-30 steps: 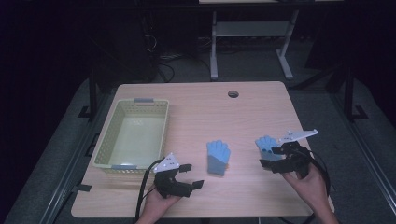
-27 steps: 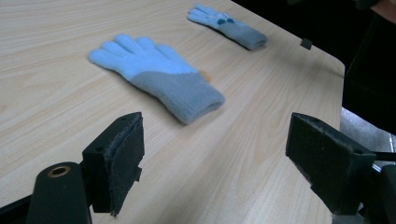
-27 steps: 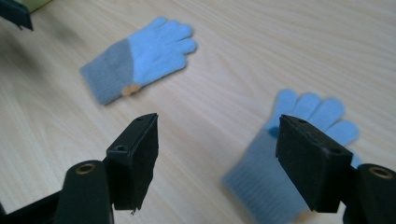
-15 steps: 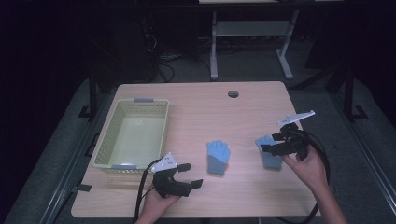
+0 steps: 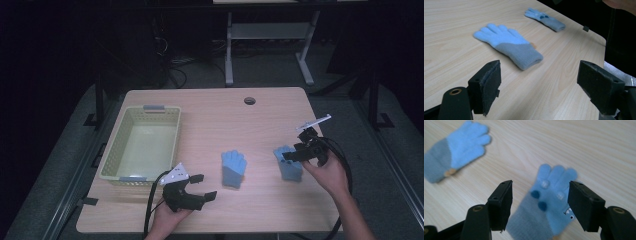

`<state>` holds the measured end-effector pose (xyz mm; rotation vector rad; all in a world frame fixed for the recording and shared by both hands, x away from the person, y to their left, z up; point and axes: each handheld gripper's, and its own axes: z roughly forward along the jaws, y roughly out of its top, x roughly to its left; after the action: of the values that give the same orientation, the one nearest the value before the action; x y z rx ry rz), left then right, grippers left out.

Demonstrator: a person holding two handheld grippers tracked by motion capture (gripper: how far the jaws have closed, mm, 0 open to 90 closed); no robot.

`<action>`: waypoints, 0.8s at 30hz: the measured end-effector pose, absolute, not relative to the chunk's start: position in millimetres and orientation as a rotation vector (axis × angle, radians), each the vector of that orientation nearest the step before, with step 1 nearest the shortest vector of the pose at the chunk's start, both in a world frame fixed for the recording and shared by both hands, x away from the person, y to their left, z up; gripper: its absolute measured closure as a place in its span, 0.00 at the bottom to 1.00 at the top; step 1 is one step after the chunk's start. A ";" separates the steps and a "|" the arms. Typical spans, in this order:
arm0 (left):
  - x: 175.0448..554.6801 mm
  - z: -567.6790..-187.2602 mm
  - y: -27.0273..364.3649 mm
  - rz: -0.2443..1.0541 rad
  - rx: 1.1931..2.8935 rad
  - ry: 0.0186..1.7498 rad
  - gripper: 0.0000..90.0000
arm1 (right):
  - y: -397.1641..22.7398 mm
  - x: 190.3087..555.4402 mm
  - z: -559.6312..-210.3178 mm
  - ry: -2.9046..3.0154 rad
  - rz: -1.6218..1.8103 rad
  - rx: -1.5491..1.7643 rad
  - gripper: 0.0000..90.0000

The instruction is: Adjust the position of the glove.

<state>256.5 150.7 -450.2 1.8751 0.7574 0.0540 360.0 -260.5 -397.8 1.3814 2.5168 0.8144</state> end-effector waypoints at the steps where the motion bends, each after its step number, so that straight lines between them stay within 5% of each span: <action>1: 256.9 -450.3 151.0 0.053 1.876 0.760 0.21 | -261.2 361.9 -400.8 2.525 0.790 1.388 0.42; 15: 255.9 -449.8 150.2 0.064 1.886 0.755 0.21 | -258.6 365.8 -426.2 2.615 0.612 1.450 0.61; 24: 256.1 -450.1 150.8 0.068 1.884 0.759 0.21 | -251.9 368.8 -436.9 2.633 0.465 1.437 0.65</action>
<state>256.1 150.8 -450.1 1.8838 0.7592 0.0677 368.8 -251.9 -436.9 1.4375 2.6334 0.4648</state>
